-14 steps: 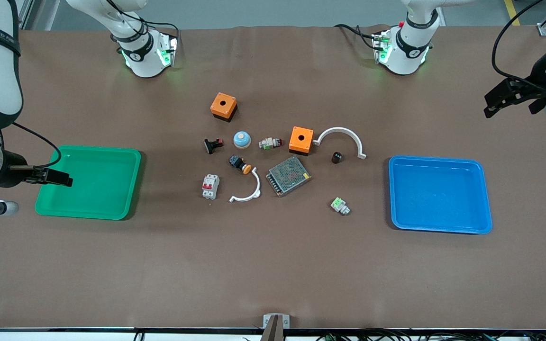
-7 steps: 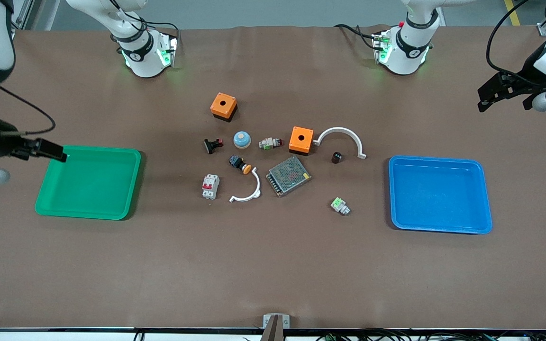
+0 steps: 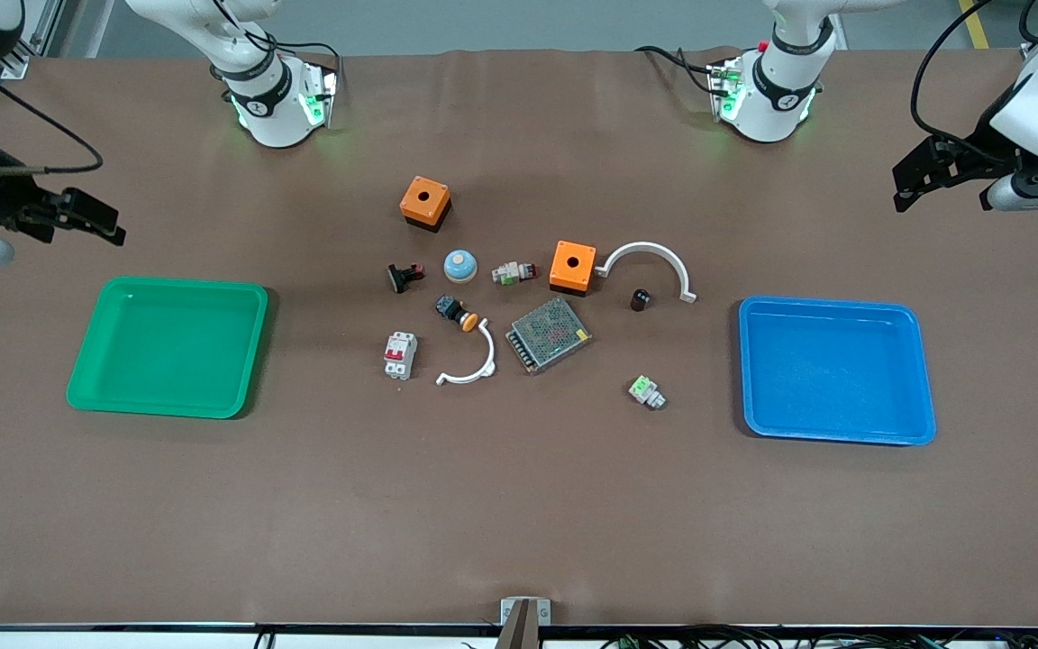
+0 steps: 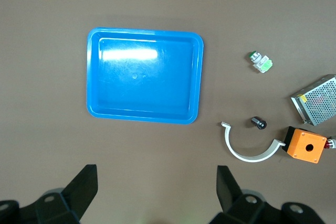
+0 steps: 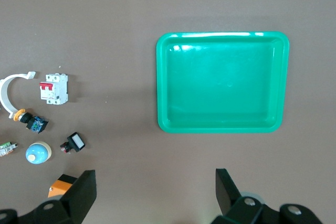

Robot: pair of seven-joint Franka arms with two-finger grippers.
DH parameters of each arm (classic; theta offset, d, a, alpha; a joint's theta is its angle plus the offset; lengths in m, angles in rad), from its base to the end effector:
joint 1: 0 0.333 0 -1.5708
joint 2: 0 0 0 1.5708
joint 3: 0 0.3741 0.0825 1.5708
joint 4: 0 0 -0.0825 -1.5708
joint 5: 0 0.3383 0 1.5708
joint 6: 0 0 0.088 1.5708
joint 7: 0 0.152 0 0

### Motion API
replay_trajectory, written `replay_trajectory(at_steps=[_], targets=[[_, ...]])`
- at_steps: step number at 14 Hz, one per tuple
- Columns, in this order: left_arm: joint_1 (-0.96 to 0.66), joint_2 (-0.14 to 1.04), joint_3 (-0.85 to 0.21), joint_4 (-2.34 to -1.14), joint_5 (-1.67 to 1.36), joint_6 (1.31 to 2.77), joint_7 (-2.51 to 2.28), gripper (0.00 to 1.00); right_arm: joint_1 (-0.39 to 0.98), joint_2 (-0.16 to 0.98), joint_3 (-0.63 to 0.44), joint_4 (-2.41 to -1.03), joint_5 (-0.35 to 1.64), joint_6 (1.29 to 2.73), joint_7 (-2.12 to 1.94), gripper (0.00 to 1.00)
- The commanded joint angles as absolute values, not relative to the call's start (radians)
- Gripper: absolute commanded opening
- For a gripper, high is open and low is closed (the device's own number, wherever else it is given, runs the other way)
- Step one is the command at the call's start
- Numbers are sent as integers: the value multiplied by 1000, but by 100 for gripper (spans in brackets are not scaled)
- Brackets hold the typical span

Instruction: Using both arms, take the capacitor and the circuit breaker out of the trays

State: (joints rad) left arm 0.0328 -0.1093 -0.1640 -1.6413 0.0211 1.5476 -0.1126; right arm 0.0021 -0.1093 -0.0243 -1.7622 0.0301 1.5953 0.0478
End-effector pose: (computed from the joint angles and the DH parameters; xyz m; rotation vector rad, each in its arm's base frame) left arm 0.4626 -0.0632 0.6582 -3.1044 0.0266 -0.0291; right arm 0.4642 -0.0065 0.6116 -3.1063 0.1109 0.0902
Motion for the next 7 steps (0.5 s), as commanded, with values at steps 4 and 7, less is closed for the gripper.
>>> replay_trajectory(at_steps=[4, 7], targets=[[32, -121, -182, -1654, 21, 1574, -98, 100, 6, -199, -25, -1821, 17, 1601, 43, 100], [32, -114, -190, -1654, 21, 1575, -112, 100, 6, -193, -25, -1818, 17, 1609, 43, 100]])
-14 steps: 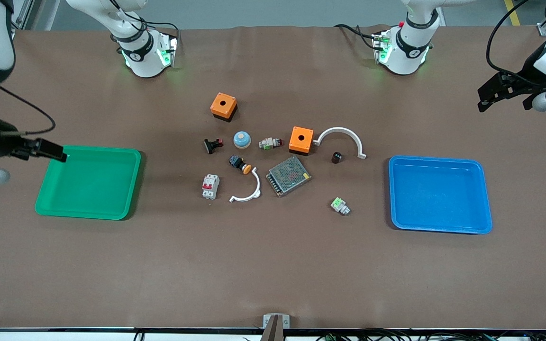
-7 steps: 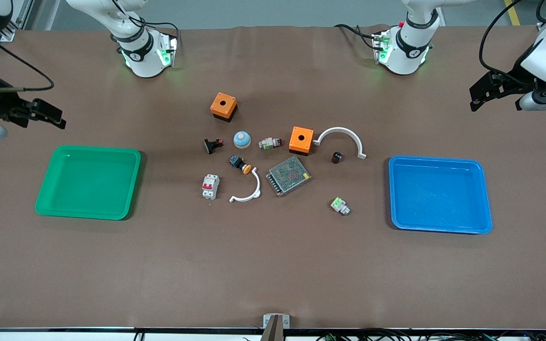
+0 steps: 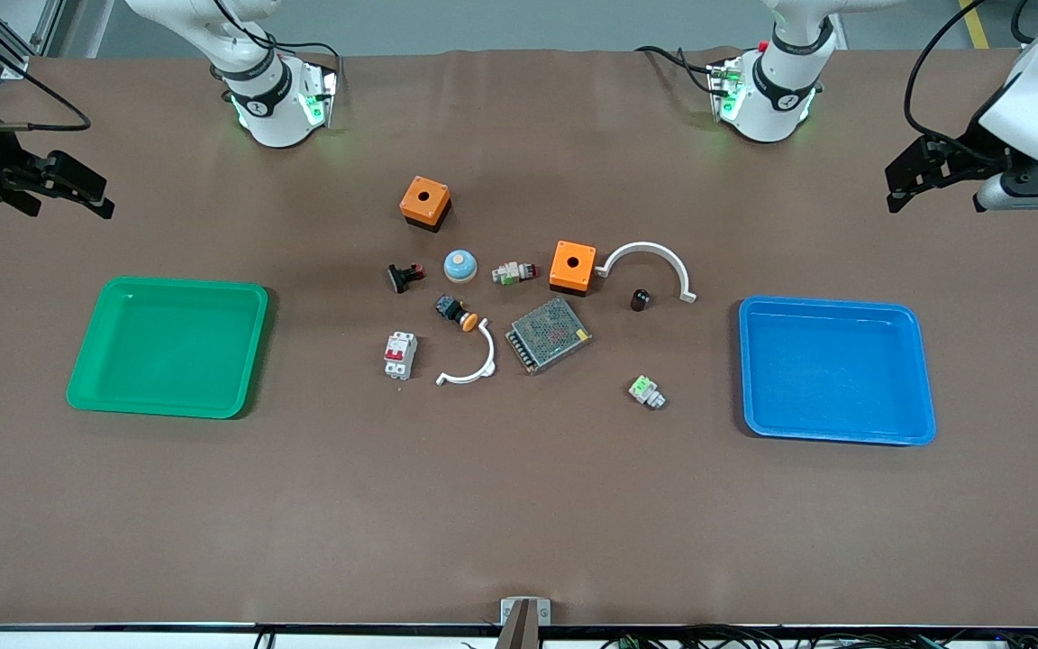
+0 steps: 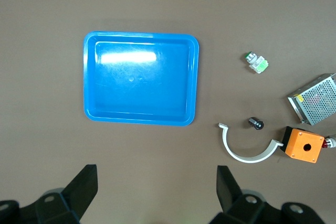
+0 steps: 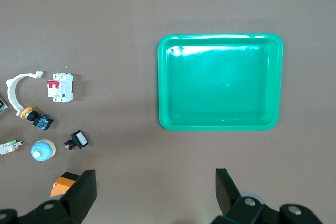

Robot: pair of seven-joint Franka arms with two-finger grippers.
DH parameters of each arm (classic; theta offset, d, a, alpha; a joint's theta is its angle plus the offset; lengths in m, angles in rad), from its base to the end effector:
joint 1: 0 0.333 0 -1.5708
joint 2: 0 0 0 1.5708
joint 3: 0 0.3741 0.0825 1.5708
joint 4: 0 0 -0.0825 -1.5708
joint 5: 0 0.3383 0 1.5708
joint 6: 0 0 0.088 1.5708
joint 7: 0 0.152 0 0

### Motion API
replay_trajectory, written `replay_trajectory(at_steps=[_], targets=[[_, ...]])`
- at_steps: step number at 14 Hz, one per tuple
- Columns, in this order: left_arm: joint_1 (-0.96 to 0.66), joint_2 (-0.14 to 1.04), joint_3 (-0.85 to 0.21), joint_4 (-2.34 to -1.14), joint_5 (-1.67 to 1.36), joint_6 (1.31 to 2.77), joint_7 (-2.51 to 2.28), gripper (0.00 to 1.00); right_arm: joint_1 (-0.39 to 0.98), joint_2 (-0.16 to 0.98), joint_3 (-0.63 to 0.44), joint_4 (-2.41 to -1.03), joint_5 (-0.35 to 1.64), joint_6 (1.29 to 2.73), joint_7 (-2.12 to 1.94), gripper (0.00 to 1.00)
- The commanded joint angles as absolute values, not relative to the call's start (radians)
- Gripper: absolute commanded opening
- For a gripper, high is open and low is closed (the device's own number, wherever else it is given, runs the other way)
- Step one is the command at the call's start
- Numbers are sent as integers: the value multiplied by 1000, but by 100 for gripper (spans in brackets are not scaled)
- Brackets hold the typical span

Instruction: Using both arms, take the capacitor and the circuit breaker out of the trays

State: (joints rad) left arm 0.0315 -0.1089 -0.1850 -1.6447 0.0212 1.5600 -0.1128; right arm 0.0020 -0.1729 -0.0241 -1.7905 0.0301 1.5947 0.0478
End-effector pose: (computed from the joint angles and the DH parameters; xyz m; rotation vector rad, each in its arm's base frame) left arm 0.4629 -0.0744 0.6575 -3.1028 0.0611 -0.0429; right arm 0.4432 -0.0063 0.6284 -3.1055 0.1096 0.0364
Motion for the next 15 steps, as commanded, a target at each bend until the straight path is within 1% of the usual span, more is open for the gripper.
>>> replay_trajectory(at_steps=[1, 3, 6, 15], targets=[[34, -114, -190, -1654, 21, 1575, -112, 100, 6, -190, -25, -1815, 17, 1606, 43, 100], [37, -117, -190, -1652, 21, 1572, -112, 100, 6, -177, -25, -1795, 17, 1603, 43, 100], [37, -117, -190, -1651, 21, 1572, -112, 100, 6, -112, -23, -1726, 15, 1598, 41, 100], [43, -97, -179, -1617, 9, 1563, -113, 100, 6, -97, -23, -1710, 11, 1597, 29, 100]])
